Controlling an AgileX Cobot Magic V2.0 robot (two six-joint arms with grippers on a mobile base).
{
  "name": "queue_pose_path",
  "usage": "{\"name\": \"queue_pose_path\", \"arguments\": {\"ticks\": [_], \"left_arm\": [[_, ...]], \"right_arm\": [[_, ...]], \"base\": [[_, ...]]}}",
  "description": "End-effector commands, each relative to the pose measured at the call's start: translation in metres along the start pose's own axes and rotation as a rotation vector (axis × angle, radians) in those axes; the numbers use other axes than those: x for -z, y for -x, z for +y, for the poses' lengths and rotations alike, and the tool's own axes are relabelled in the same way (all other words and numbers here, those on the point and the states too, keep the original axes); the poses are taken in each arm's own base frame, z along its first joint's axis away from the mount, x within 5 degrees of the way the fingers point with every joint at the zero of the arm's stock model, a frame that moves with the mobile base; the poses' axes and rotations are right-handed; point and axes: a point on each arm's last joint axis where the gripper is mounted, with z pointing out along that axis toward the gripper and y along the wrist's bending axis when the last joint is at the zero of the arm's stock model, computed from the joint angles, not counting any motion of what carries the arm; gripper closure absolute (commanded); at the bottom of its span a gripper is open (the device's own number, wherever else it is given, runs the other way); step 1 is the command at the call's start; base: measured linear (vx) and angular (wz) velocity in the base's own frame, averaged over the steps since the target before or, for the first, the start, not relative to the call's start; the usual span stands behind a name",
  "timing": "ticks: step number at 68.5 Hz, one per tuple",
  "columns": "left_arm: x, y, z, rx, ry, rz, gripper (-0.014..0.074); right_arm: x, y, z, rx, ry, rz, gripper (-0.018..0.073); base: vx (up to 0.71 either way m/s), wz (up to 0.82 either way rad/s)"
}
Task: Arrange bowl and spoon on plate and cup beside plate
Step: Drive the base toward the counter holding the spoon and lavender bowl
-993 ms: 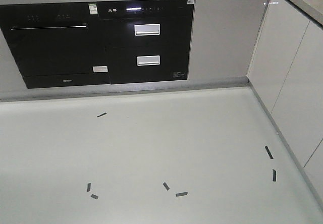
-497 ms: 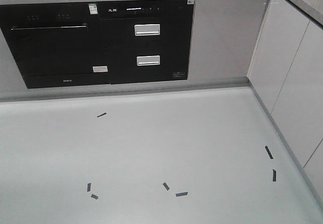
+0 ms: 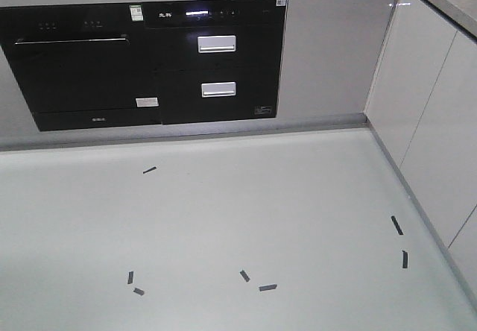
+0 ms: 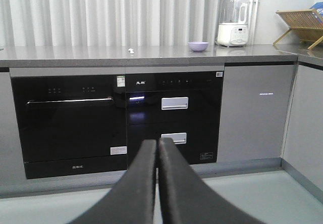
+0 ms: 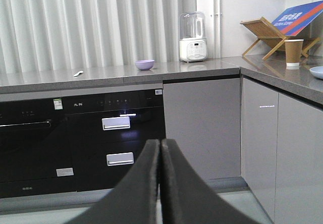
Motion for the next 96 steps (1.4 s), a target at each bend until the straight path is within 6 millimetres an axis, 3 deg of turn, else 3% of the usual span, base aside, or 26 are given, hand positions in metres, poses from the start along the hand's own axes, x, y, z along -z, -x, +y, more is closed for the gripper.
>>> {"name": "queue_pose_path", "arguments": {"ticks": [1, 96], "left_arm": [[0.0023, 0.0140, -0.0012, 0.008, -0.009, -0.110, 0.0603], [0.0023, 0.0140, -0.0012, 0.008, -0.009, -0.110, 0.0603]], "right_arm": [[0.0008, 0.0048, -0.0003, 0.006, -0.003, -0.079, 0.0570], [0.0008, 0.0048, -0.0003, 0.006, -0.003, -0.079, 0.0570]], "base": [[0.03, -0.01], [0.12, 0.04]]}}
